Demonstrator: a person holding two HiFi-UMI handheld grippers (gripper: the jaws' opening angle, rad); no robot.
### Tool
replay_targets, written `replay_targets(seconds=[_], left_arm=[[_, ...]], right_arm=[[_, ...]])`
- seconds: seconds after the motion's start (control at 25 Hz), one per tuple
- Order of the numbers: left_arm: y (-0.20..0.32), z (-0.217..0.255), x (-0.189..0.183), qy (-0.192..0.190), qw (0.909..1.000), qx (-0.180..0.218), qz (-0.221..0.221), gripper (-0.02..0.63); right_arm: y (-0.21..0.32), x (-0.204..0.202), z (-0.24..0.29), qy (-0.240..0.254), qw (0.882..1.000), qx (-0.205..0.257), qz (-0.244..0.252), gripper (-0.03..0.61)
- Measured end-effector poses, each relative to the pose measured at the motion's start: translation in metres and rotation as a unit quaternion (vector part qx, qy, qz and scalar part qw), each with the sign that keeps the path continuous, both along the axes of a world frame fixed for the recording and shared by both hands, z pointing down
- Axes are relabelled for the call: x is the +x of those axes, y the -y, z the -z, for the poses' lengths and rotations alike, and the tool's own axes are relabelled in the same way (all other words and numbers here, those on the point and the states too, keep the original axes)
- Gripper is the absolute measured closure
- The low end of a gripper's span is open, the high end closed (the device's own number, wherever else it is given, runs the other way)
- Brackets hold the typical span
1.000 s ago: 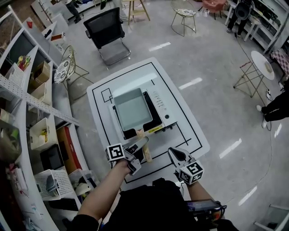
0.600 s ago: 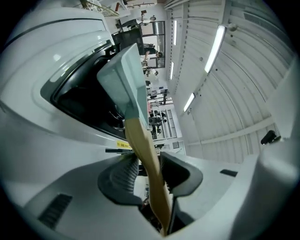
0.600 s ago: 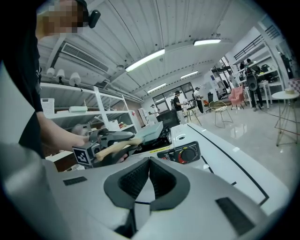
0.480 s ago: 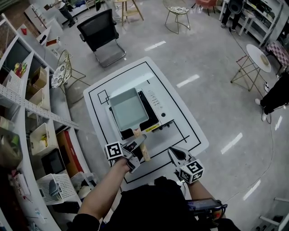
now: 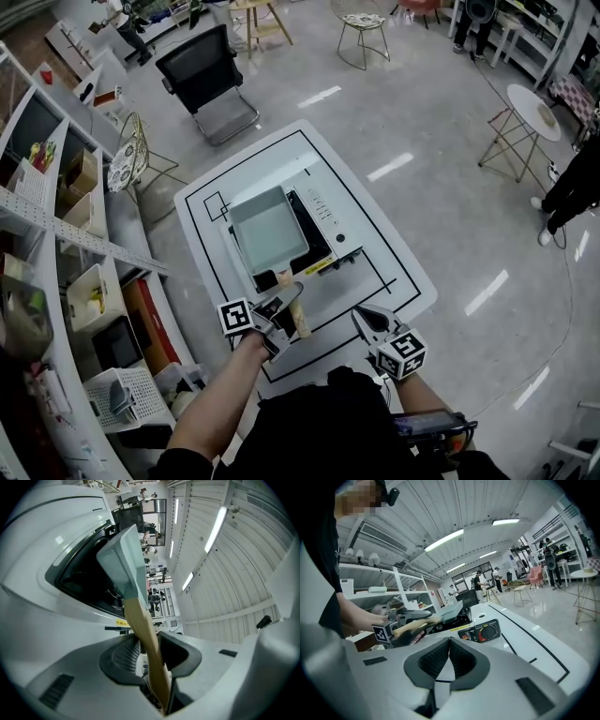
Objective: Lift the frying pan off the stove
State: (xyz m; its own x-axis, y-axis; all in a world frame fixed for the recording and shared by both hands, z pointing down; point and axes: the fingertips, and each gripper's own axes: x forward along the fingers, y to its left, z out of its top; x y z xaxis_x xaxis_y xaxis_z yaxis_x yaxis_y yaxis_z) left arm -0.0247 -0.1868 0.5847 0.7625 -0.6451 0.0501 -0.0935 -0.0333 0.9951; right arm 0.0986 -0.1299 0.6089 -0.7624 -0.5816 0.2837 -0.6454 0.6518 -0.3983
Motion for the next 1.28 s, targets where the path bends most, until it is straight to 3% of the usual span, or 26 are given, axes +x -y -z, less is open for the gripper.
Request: replay_targets(seconds=[0.92, 1.28], left_arm=[[-0.022, 0.014, -0.015, 0.052, 0.9973, 0.024, -0.046, 0.483], [-0.037, 0.03, -0.029, 0.031, 0.9976, 0.044, -0.043, 0.479]], right_arm=[[-0.009, -0.02, 0.012, -0.005, 1.0, 0.007, -0.002, 0.552], [-0.021, -0.028, 0.018, -0.01, 1.0, 0.013, -0.007, 0.552]])
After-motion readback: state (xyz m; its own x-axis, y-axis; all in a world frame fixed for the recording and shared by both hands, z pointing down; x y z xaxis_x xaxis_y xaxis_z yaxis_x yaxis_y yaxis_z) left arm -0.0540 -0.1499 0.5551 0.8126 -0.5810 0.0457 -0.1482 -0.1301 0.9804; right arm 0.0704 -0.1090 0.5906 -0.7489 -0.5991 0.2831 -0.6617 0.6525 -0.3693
